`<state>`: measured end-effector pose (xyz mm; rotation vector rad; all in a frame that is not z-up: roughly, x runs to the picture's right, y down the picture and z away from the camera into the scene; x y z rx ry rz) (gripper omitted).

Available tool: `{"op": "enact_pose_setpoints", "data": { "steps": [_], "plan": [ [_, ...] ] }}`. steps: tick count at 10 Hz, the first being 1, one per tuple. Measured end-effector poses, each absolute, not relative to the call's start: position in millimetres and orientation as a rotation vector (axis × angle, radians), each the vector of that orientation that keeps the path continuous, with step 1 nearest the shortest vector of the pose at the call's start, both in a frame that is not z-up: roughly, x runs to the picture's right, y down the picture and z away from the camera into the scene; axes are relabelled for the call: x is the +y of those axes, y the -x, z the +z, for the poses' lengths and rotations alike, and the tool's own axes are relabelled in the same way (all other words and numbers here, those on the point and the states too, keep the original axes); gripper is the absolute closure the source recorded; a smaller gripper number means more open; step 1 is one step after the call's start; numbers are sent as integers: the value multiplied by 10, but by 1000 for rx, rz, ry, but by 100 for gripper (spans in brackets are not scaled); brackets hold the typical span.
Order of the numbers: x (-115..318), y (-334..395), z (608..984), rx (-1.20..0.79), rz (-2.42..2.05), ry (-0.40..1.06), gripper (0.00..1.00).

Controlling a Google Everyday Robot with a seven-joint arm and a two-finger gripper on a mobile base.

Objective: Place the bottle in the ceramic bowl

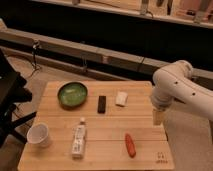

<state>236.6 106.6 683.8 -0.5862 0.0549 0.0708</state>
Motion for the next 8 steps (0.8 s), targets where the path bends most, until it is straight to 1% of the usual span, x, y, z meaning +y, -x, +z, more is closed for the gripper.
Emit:
{"op": "enact_pose_setpoints", "data": {
  "steps": [4,8],
  "plan": [
    [1054,-2203,6819,51,38,589,20],
    [1052,-1815,6792,-4,-123,587,20]
  ]
}}
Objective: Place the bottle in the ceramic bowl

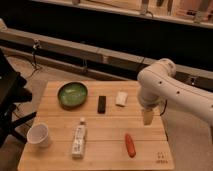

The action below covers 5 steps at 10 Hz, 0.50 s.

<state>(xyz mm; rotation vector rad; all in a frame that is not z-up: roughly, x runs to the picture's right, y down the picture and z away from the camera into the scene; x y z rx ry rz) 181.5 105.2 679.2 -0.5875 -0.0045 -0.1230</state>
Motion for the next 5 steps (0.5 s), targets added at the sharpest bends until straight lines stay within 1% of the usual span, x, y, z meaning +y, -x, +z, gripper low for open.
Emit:
{"op": "enact_pose_setpoints", "data": {
  "steps": [3,5],
  "plan": [
    [1047,-1705,6771,-41,-238,579,20],
    [1069,-1458,6764,-84,-358,573,20]
  ]
}}
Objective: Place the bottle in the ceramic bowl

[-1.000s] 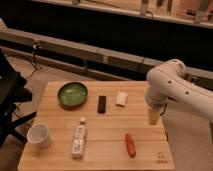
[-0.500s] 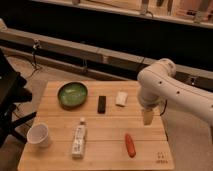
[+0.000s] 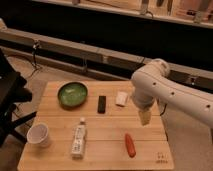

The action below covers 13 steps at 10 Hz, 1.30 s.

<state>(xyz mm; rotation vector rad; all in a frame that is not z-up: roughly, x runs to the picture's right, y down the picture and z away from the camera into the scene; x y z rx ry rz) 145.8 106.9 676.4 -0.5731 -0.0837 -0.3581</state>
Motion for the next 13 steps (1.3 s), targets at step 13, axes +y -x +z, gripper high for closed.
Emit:
{"op": "enact_pose_setpoints", "data": {
  "steps": [13],
  "plan": [
    [1218,-511,6725,-294,-902,504,20]
  ]
}}
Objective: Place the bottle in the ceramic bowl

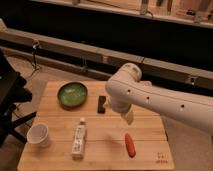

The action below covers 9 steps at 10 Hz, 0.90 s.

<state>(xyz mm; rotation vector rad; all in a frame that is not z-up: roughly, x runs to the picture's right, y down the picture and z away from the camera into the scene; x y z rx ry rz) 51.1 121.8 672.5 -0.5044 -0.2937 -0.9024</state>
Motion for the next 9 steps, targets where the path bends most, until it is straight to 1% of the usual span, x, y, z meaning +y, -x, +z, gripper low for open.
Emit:
{"op": "enact_pose_setpoints", "data": {
  "steps": [9],
  "plan": [
    [1436,2,6740,-394,-1140,488,20]
  ]
}}
